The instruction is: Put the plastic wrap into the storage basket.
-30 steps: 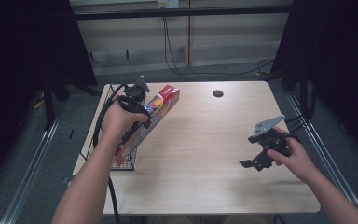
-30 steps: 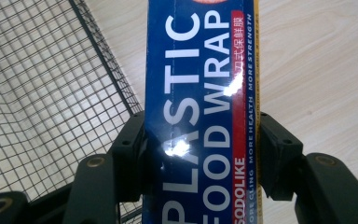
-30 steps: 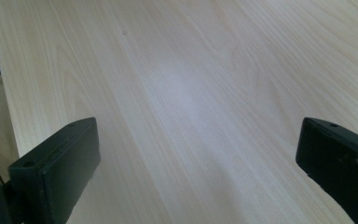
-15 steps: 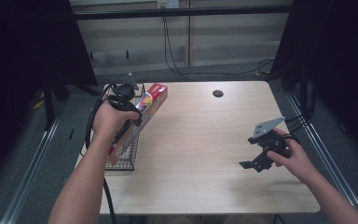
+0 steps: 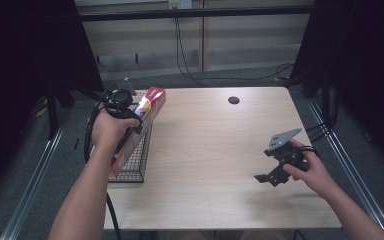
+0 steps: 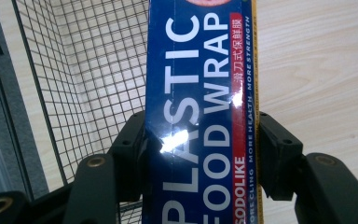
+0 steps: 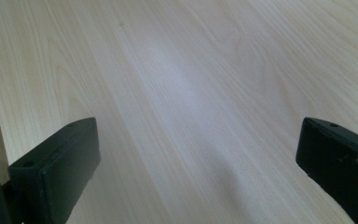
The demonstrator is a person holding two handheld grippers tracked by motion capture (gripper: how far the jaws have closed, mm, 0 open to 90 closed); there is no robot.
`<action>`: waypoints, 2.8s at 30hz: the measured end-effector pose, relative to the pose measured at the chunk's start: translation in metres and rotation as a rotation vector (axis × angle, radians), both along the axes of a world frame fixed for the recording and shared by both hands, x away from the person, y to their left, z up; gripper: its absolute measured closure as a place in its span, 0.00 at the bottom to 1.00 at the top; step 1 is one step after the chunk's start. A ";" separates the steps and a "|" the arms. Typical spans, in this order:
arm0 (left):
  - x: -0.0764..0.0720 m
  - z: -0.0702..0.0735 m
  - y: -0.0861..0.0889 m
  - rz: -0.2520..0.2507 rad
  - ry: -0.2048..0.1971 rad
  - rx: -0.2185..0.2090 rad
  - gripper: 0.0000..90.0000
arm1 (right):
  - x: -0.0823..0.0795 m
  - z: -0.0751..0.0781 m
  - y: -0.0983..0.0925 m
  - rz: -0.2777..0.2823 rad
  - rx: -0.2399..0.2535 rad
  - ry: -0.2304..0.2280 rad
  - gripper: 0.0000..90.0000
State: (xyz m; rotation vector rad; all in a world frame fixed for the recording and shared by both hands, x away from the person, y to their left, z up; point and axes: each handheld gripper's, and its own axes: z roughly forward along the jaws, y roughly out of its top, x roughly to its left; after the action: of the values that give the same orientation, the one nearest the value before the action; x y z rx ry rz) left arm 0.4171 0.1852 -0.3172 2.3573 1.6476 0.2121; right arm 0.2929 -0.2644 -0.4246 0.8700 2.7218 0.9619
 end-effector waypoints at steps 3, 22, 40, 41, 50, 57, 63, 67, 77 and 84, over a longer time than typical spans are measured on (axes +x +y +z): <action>0.001 -0.002 0.004 0.025 -0.005 0.004 0.50 | 0.000 -0.002 0.000 0.003 -0.001 -0.002 0.00; 0.005 -0.016 0.025 0.139 -0.017 0.019 0.50 | -0.004 -0.004 -0.003 -0.012 0.006 -0.001 0.00; 0.013 -0.033 0.031 0.206 -0.009 0.022 0.50 | -0.010 -0.012 -0.004 -0.009 -0.006 -0.008 0.00; 0.014 -0.033 0.031 0.205 -0.006 0.023 0.50 | -0.010 -0.012 -0.004 -0.011 -0.007 -0.007 0.00; 0.023 -0.046 0.031 0.242 0.006 0.010 0.50 | -0.012 -0.020 -0.003 -0.011 0.003 0.001 0.00; 0.027 -0.055 0.033 0.263 0.017 0.011 0.50 | -0.012 -0.019 -0.006 -0.011 0.011 -0.002 0.00; 0.028 -0.062 0.033 0.278 0.032 0.006 0.49 | -0.012 -0.017 -0.008 -0.013 0.018 -0.002 0.00; 0.029 -0.065 0.034 0.290 0.026 0.006 0.49 | -0.012 -0.018 -0.007 -0.009 0.016 -0.005 0.00; 0.030 -0.073 0.034 0.305 0.044 0.006 0.49 | -0.013 -0.017 -0.007 -0.021 0.016 0.003 0.00; 0.030 -0.078 0.035 0.309 0.042 -0.001 0.49 | -0.011 -0.018 -0.007 -0.014 0.015 -0.001 0.00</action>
State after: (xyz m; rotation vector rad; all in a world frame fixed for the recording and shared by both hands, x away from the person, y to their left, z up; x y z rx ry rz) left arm 0.4471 0.2201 -0.3951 2.1082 2.0262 0.2201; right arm 0.2815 -0.2718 -0.4422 0.8900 2.7078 0.9807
